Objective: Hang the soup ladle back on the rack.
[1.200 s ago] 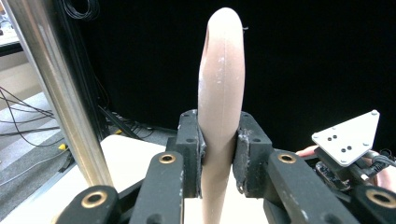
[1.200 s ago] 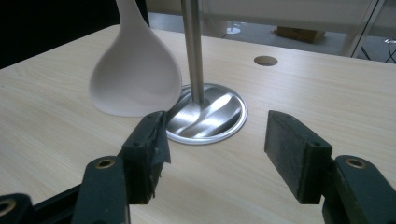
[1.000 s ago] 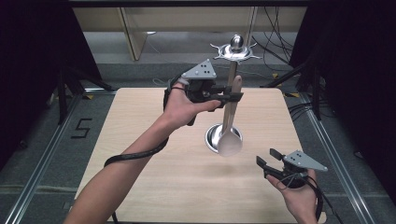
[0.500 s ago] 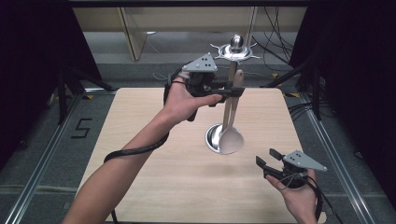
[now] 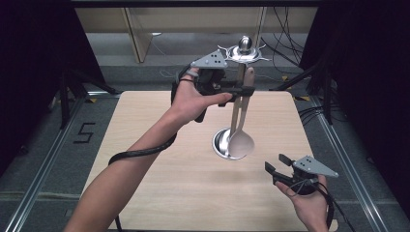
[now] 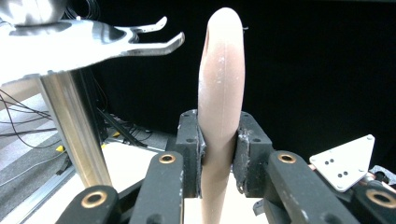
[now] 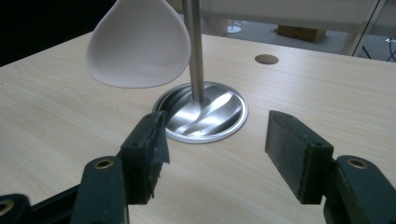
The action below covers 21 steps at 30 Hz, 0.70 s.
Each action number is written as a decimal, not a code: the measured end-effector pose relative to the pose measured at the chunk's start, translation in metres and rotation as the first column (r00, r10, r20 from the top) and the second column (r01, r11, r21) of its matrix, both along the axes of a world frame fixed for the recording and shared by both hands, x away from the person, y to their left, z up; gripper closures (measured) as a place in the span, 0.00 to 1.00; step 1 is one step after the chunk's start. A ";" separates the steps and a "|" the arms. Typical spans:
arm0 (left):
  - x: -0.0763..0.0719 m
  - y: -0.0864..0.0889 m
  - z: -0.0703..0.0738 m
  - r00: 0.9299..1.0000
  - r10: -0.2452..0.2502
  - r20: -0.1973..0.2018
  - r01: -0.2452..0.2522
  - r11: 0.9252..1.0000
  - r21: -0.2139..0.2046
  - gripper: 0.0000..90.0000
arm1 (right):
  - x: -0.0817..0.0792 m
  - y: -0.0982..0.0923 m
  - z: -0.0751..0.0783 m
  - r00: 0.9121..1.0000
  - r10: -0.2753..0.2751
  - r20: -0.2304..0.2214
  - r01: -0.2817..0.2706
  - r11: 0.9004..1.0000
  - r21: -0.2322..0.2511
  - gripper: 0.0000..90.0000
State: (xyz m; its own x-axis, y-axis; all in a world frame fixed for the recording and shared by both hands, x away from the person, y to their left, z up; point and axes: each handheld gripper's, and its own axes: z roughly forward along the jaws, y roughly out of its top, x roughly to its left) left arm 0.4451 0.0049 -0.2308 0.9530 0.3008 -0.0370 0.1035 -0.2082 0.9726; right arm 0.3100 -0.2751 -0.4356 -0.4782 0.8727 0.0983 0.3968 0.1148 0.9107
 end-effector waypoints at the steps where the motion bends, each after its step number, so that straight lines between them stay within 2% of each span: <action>1: 0.000 0.000 0.000 1.000 0.000 0.000 0.000 1.000 0.000 0.82 | 0.000 0.000 0.000 1.000 0.000 0.000 0.000 1.000 0.000 0.43; 3: 0.006 0.001 0.002 0.999 -0.011 0.045 0.010 1.000 0.016 0.82 | 0.001 0.000 -0.001 1.000 -0.003 0.016 0.003 1.000 -0.001 0.43; 4: 0.006 0.001 0.002 0.999 -0.011 0.045 0.010 1.000 0.016 0.82 | 0.001 0.000 -0.001 1.000 -0.003 0.015 0.003 1.000 -0.002 0.43; 8: 0.007 0.000 0.001 1.000 -0.003 0.018 0.003 1.000 0.010 0.82 | 0.001 0.000 -0.001 1.000 -0.003 0.015 0.003 1.000 -0.002 0.43; 9: 0.009 0.001 0.001 1.000 -0.009 0.028 0.009 1.000 0.013 0.81 | 0.000 0.000 0.000 1.000 -0.002 0.002 0.002 1.000 0.004 0.43; 10: 0.010 0.001 0.001 1.000 -0.005 0.011 0.005 1.000 0.005 0.81 | 0.000 0.001 0.000 1.000 -0.004 0.004 0.004 1.000 0.005 0.43; 11: 0.010 0.001 0.001 1.000 -0.005 0.011 0.005 1.000 0.005 0.82 | -0.001 0.000 0.001 1.000 -0.009 -0.009 0.009 1.000 -0.003 0.43; 12: 0.011 0.002 0.001 1.000 -0.004 0.012 0.004 1.000 0.004 0.82 | 0.000 0.000 0.000 1.000 -0.007 0.004 0.007 1.000 -0.010 0.43; 14: 0.012 0.002 0.001 1.000 -0.001 0.008 0.001 1.000 0.001 0.81 | 0.000 0.001 0.000 1.000 -0.006 -0.005 0.006 1.000 0.008 0.43; 15: 0.012 0.002 0.000 1.000 0.000 0.000 0.000 1.000 -0.003 0.81 | 0.000 0.001 0.000 1.000 -0.002 -0.002 0.002 1.000 0.010 0.43; 16: 0.013 0.003 0.000 1.000 -0.006 0.011 0.006 1.000 -0.001 0.81 | 0.000 0.001 0.000 1.000 -0.001 -0.001 0.001 1.000 0.009 0.43; 21: 0.015 0.003 -0.001 1.000 -0.001 -0.010 0.001 1.000 -0.009 0.81 | 0.000 0.001 0.000 1.000 -0.005 0.002 0.005 1.000 0.010 0.43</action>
